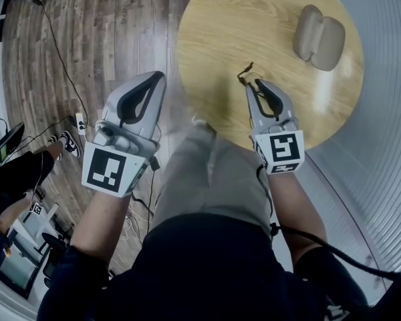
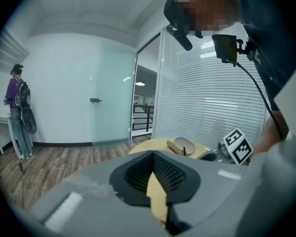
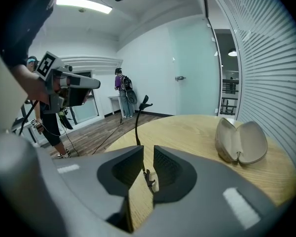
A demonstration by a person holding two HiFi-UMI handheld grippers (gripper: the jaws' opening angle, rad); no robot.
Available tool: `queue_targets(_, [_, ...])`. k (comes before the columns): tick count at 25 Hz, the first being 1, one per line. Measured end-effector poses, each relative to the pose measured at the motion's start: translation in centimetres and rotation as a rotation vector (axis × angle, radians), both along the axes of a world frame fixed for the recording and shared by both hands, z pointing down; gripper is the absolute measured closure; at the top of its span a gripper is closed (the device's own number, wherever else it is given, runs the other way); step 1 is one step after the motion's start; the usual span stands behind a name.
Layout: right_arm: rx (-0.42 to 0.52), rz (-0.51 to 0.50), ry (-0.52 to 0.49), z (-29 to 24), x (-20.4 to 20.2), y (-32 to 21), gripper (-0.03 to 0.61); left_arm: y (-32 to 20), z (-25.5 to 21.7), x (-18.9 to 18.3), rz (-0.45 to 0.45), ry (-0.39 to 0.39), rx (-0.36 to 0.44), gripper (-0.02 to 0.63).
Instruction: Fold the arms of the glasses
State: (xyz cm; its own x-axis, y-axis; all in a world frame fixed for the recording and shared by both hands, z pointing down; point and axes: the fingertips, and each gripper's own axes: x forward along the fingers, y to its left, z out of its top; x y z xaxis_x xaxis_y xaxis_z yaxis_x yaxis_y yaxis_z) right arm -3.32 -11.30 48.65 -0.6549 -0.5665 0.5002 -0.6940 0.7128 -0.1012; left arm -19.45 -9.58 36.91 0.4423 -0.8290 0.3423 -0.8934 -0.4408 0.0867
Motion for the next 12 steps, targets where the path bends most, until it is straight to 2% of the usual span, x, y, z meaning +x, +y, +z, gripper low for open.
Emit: queue_targets(12, [0.018, -0.017, -0.012, -0.18, -0.03, 0.18, 0.505, 0.53, -0.14, -0.12, -0.017, -0.005, 0.003, 0.612])
